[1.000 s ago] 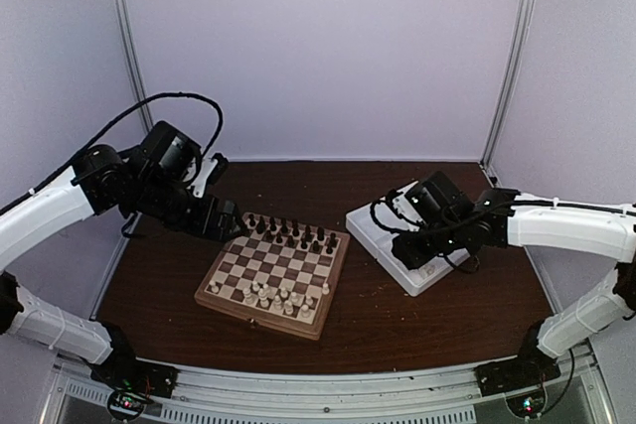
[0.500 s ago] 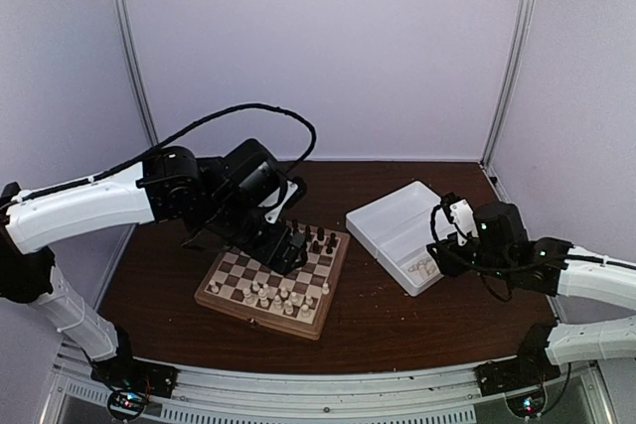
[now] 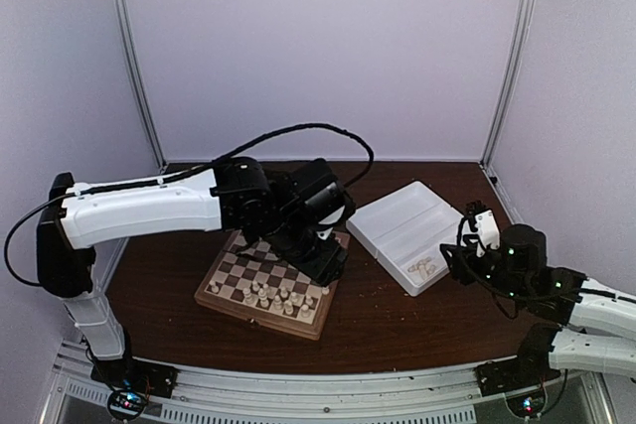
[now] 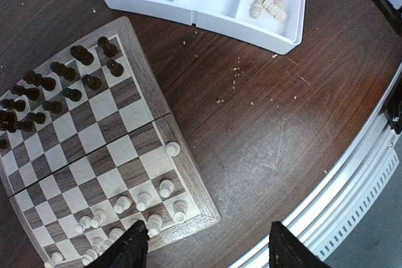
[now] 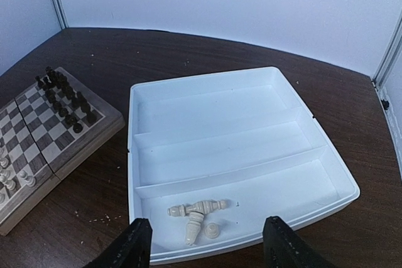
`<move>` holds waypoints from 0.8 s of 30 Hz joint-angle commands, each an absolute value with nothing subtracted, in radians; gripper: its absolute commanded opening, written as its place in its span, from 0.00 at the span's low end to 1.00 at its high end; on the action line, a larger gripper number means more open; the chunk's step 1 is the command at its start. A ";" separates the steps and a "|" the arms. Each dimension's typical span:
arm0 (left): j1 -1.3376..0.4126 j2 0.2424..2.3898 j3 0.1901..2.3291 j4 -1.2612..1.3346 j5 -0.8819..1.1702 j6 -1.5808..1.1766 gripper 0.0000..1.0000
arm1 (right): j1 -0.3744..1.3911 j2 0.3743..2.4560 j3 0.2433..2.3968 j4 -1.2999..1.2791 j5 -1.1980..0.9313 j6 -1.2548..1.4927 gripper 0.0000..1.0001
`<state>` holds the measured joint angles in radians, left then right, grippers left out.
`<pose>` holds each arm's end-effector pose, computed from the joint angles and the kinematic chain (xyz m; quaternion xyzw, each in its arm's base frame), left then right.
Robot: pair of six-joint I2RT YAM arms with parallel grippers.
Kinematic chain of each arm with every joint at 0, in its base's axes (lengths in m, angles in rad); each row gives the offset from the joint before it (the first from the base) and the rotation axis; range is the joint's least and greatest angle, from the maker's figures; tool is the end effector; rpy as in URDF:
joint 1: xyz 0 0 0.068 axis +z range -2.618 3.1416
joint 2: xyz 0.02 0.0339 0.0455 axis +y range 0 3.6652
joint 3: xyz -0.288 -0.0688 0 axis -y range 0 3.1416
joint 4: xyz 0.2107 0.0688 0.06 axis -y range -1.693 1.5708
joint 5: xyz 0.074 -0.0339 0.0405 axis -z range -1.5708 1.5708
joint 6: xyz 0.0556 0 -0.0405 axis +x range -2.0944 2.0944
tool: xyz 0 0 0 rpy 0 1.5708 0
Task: Set up the chess pieces on the board
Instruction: Pick up the chess piece from the chessboard.
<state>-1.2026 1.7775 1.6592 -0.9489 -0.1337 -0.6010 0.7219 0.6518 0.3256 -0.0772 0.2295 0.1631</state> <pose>0.1357 -0.3311 0.3170 0.2704 0.9278 -0.1549 0.2049 0.1042 0.0749 0.2272 -0.1680 0.8142 0.1481 0.5357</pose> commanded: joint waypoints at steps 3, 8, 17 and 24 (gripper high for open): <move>-1.207 1.865 1.727 -0.983 -0.142 -0.615 0.61 | 0.718 0.595 0.299 -0.031 0.251 0.161 0.65; -1.201 1.912 1.742 -0.985 -0.164 -0.619 0.53 | 0.717 0.585 0.295 -0.031 0.251 0.163 0.65; -1.157 1.983 1.730 -0.973 -0.141 -0.617 0.47 | 0.718 0.579 0.292 -0.031 0.250 0.163 0.66; -1.126 2.045 1.732 -0.957 -0.115 -0.610 0.43 | 0.718 0.577 0.289 -0.028 0.249 0.164 0.66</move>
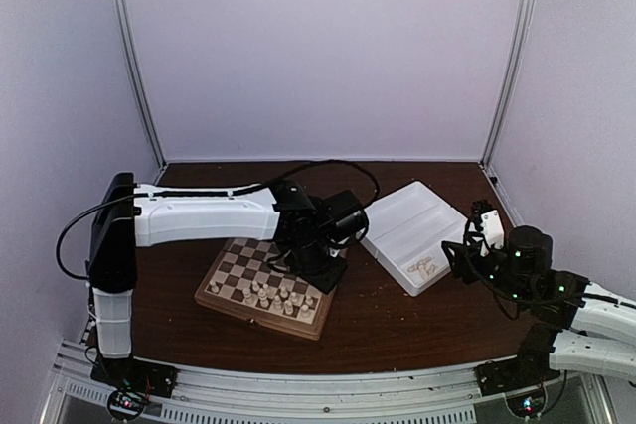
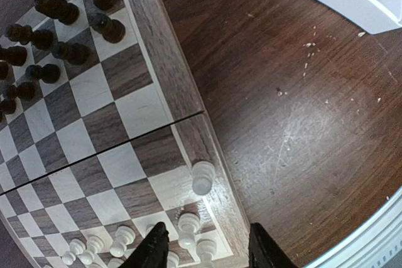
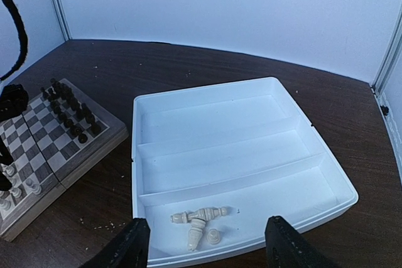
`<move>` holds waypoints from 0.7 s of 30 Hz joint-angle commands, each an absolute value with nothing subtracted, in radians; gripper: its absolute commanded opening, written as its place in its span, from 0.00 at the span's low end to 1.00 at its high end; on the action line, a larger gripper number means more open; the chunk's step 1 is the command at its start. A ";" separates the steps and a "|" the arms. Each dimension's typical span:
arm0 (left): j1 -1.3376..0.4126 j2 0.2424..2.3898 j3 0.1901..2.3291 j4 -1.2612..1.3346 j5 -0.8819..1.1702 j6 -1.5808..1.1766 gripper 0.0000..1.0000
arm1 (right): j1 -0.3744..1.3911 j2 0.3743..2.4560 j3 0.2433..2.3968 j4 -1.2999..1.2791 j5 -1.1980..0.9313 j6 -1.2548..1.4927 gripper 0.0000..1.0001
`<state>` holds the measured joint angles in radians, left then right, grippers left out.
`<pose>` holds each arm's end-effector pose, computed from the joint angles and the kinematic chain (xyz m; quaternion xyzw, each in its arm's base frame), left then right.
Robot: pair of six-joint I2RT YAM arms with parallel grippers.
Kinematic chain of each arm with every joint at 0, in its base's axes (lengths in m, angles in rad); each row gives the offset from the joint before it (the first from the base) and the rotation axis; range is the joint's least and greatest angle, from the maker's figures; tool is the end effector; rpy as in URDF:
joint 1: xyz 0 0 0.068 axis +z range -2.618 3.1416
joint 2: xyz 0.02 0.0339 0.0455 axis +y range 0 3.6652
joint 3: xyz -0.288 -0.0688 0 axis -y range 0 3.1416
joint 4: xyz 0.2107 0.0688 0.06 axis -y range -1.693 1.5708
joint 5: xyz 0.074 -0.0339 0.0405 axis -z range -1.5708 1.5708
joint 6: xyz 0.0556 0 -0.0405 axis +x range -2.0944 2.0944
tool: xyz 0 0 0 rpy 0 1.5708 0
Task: Set up the chess pieces on the board
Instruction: Pick up the chess piece from the chessboard.
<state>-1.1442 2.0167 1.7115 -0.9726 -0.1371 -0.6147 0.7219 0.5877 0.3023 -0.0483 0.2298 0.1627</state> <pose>0.1726 -0.3614 0.2437 0.2486 0.9552 -0.0690 0.1451 0.0988 0.0701 0.2295 -0.1595 0.7963 0.1621 0.5606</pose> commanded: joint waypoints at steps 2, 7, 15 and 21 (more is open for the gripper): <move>-1.119 2.054 1.732 -0.940 -0.105 -0.605 0.41 | 0.717 0.578 0.289 -0.029 0.249 0.164 0.67; -1.113 2.079 1.752 -0.930 -0.088 -0.598 0.39 | 0.718 0.579 0.290 -0.028 0.248 0.164 0.67; -1.112 2.117 1.769 -0.936 -0.077 -0.596 0.34 | 0.718 0.575 0.287 -0.028 0.249 0.164 0.68; -1.108 2.138 1.776 -0.943 -0.076 -0.598 0.29 | 0.718 0.574 0.288 -0.028 0.248 0.164 0.68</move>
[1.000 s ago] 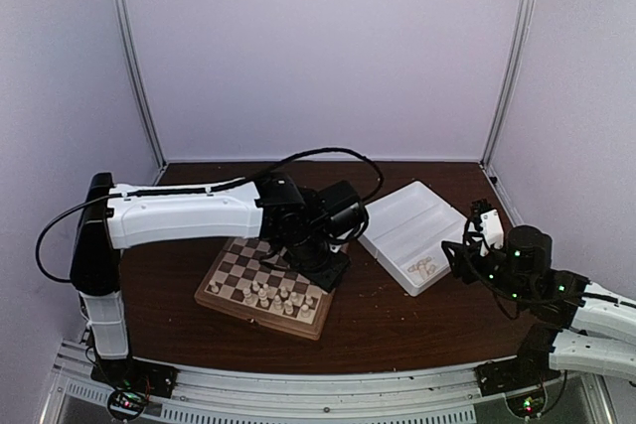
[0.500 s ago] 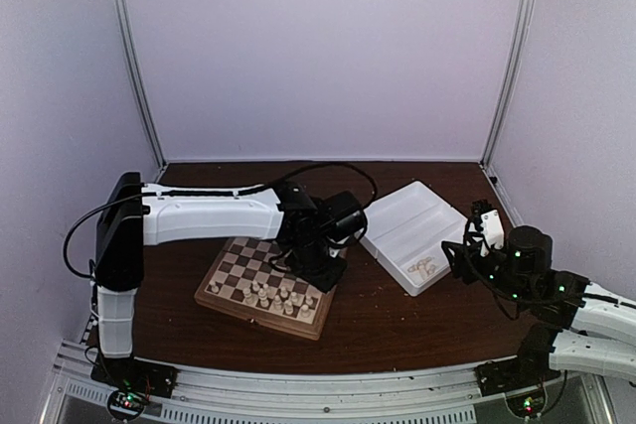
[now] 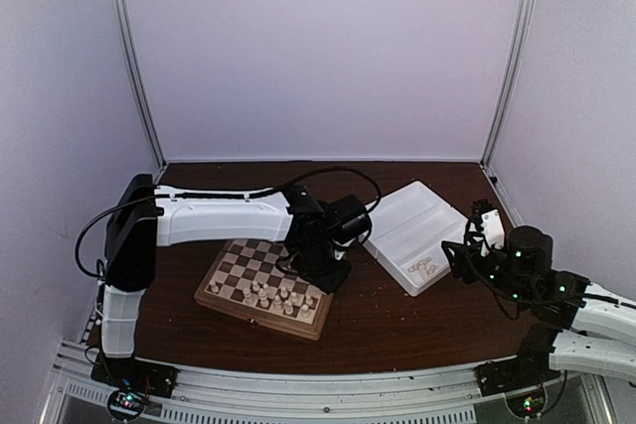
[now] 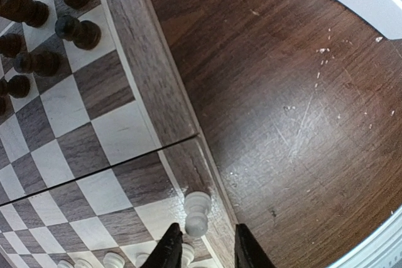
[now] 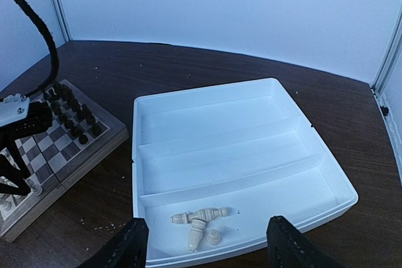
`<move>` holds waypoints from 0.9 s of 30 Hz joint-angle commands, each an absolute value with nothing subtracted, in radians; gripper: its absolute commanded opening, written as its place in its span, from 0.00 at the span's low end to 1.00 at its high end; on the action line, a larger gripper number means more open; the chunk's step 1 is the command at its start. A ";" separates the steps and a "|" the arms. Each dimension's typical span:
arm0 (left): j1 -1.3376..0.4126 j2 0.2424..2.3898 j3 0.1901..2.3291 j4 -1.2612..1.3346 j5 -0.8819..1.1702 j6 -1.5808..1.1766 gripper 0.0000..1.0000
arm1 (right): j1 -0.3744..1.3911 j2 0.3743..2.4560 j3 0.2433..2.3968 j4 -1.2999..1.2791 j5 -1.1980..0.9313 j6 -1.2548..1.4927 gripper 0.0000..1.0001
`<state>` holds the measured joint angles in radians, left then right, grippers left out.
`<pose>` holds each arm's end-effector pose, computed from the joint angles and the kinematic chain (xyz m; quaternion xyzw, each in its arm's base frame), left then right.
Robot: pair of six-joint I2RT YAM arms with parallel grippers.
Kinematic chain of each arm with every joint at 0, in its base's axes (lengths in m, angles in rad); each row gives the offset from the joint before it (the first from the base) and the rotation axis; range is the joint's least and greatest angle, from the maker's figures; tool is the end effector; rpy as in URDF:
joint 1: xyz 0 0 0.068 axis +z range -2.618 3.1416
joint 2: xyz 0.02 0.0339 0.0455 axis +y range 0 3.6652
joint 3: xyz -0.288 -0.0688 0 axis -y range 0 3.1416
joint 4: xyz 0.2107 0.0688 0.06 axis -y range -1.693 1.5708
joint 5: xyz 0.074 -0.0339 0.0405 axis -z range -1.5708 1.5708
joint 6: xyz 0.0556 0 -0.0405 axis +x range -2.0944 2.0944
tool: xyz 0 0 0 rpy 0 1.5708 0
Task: Set up the chess pieces on the board
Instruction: Pick up the chess piece from the chessboard.
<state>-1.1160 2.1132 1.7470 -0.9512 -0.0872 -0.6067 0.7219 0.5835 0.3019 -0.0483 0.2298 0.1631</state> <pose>0.1885 -0.3746 0.2155 0.2443 0.9605 -0.0676 0.1150 0.0984 0.0698 0.2297 -0.1588 0.7953 0.1630 0.5619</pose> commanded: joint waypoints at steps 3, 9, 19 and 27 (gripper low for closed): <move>-1.105 2.145 1.780 -0.947 -0.080 -0.597 0.28 | 0.718 0.572 0.287 -0.031 0.248 0.164 0.68; -1.100 2.157 1.787 -0.957 -0.084 -0.596 0.27 | 0.718 0.571 0.287 -0.031 0.249 0.164 0.69; -1.091 2.166 1.805 -0.983 -0.096 -0.588 0.10 | 0.718 0.568 0.285 -0.032 0.251 0.166 0.69; -1.091 2.133 1.875 -1.045 -0.137 -0.580 0.07 | 0.718 0.571 0.285 -0.031 0.253 0.166 0.70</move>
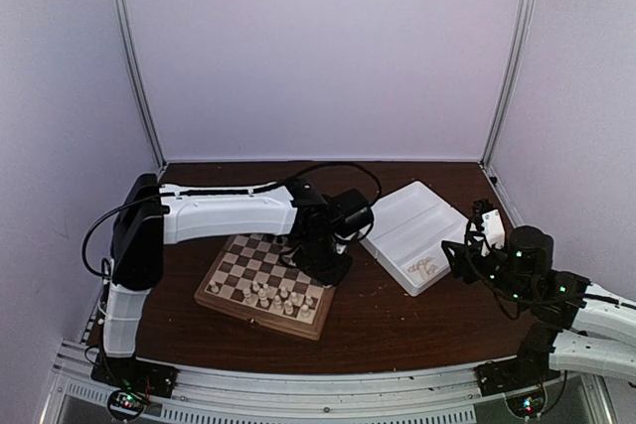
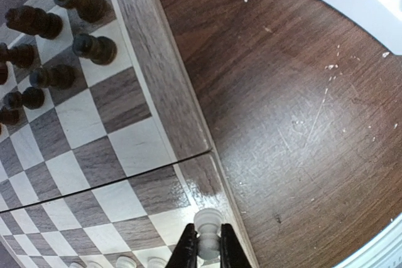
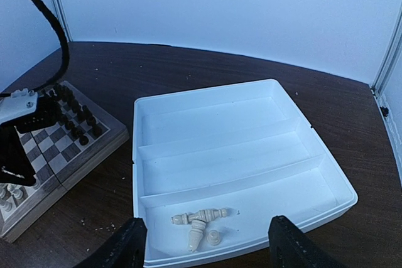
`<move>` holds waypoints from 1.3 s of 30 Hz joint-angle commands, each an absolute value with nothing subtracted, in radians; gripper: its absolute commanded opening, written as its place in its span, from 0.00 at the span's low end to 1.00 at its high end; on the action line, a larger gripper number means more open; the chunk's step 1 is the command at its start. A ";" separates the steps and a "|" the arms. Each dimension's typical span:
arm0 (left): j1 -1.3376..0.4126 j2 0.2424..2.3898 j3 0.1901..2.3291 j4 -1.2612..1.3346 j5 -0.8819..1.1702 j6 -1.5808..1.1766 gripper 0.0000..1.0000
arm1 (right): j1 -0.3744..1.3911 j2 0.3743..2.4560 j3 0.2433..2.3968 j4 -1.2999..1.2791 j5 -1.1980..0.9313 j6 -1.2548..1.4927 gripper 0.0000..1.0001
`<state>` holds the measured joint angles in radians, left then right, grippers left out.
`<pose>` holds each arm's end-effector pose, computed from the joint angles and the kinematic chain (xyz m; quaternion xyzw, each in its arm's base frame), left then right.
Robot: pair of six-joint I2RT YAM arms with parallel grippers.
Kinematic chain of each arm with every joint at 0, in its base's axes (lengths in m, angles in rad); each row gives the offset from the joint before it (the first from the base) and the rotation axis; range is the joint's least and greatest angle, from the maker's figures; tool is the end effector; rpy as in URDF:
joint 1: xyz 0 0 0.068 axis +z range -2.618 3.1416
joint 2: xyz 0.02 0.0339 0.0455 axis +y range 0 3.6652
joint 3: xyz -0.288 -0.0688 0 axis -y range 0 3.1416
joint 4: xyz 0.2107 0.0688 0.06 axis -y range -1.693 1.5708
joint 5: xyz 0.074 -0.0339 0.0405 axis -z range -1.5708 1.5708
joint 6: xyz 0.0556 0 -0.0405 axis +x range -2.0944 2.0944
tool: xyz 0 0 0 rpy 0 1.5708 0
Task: Set up the chess pieces on the board
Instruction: Pick up the chess piece from the chessboard, then place the chess piece on the chessboard.
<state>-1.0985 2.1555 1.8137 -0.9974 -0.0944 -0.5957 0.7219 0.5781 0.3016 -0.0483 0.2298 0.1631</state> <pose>0.1990 -0.3781 0.2137 0.2415 0.9624 -0.0555 0.1115 0.0979 0.0693 0.2302 -0.1582 0.7939 0.1641 0.5637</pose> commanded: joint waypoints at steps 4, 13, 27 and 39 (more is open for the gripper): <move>-1.083 2.064 1.873 -1.092 -0.199 -0.580 0.06 | 0.718 0.572 0.287 -0.031 0.252 0.166 0.70; -1.000 1.781 1.641 -1.106 -0.265 -0.606 0.06 | 0.718 0.573 0.284 -0.029 0.250 0.166 0.71; -0.844 1.592 1.274 -0.996 -0.197 -0.616 0.05 | 0.717 0.575 0.285 -0.026 0.247 0.166 0.71; -0.830 1.601 1.178 -0.893 -0.153 -0.624 0.03 | 0.718 0.572 0.285 -0.026 0.245 0.167 0.71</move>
<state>-0.8379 1.6154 1.1973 -0.9630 -0.1783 -0.6125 0.7219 0.5785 0.3016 -0.0475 0.2298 0.1631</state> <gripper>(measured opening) 0.092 0.710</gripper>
